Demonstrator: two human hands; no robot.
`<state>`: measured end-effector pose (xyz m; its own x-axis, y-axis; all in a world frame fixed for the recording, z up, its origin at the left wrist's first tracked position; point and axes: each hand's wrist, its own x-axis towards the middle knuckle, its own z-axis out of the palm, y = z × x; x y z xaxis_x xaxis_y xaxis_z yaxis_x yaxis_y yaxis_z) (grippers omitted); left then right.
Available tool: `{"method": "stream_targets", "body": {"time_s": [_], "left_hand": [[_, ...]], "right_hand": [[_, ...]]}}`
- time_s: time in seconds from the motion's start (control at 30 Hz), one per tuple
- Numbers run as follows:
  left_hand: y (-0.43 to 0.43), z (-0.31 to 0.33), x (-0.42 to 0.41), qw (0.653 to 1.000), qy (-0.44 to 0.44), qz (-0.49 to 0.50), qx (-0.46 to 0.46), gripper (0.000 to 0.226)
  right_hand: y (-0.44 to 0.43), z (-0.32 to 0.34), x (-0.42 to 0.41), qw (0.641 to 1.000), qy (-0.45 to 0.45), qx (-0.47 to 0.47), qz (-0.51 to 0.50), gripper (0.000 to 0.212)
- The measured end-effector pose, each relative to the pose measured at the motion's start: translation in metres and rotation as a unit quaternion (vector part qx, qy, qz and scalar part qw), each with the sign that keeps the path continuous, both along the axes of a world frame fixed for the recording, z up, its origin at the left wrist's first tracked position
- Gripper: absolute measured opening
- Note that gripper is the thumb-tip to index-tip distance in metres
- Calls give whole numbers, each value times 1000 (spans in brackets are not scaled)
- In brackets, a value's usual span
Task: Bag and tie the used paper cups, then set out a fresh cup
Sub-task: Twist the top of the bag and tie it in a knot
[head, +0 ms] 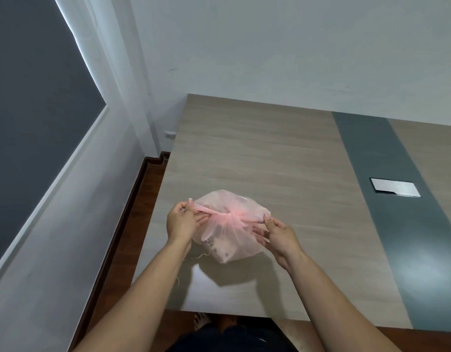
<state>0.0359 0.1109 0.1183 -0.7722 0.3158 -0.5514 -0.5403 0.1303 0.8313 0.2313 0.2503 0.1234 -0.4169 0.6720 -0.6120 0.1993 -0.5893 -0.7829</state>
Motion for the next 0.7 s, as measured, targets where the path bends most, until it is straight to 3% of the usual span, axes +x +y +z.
{"method": "stream_targets", "body": {"time_s": [0.13, 0.43, 0.53, 0.63, 0.7], "left_hand": [[-3, 10, 6, 998, 60, -4, -10, 35], [4, 24, 17, 975, 165, -150, -21, 39], [9, 25, 23, 976, 110, -182, 54, 32], [11, 24, 30, 972, -37, -180, 147, 53], [8, 22, 35, 968, -66, -191, 147, 43]], "right_hand": [[-5, 2, 0, 1000, 9, 27, -7, 38], [-14, 38, -20, 981, 84, 142, 101, 52], [-17, 39, -30, 982, 117, 131, 70, 49], [-16, 41, -36, 983, 145, 109, 27, 42], [-14, 44, -35, 986, 142, 88, 13, 39]]}}
